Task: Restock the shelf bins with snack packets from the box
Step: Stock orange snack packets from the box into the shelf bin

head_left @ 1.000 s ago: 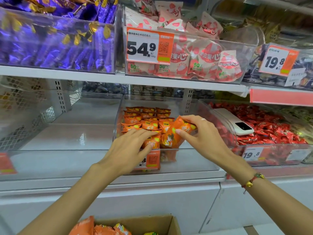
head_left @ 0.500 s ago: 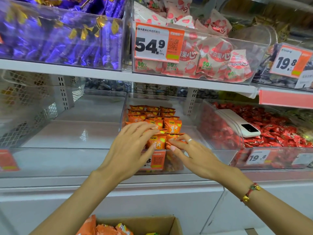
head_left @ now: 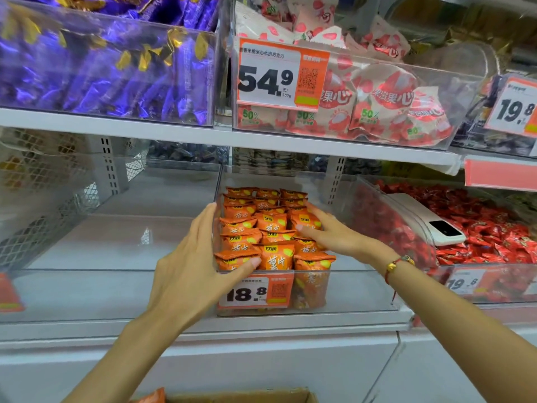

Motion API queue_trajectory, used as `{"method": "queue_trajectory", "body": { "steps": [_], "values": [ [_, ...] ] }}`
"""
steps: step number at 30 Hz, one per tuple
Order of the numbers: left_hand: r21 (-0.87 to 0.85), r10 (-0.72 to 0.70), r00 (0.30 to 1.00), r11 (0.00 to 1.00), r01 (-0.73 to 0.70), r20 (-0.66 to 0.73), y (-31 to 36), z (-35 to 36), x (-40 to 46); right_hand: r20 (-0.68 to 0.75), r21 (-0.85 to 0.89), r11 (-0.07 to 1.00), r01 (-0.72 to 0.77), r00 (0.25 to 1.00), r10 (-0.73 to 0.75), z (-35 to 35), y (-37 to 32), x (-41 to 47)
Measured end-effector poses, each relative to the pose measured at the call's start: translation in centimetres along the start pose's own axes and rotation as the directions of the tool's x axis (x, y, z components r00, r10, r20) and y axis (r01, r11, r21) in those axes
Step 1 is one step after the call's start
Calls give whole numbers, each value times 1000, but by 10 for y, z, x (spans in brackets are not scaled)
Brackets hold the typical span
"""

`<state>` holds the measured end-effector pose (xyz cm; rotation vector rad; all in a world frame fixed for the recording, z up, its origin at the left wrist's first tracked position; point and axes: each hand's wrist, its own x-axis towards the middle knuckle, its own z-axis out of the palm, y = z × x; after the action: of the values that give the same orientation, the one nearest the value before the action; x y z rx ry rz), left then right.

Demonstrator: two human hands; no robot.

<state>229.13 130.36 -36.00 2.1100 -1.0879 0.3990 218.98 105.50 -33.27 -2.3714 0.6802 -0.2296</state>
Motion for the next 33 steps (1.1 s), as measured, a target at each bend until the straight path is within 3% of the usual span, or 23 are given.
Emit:
{"method": "queue_trajectory", "body": {
  "steps": [3,9,16,24,30,33],
  "values": [
    [14,-1,1000,1000,1,-13,0,1,-1,17,120,992,-34,999,32,0,4,7],
    [45,-7,999,999,9,-41,0,5,0,-31,126,992,14,999,-11,12,-1,11],
    [33,1,1000,999,-1,-27,0,2,-1,59,-64,997,-37,997,41,6,-11,4],
    [10,-1,1000,1000,1,-2,4,-4,-2,37,-227,971,76,997,-70,6,-15,-57],
    [-6,-16,1000,1000,17,23,9,-7,-3,15,-367,929,40,999,-37,23,-18,-50],
    [-30,-16,998,999,18,52,8,-8,-2,-24,-338,941,10,1000,-19,25,-18,-54]
  ]
}}
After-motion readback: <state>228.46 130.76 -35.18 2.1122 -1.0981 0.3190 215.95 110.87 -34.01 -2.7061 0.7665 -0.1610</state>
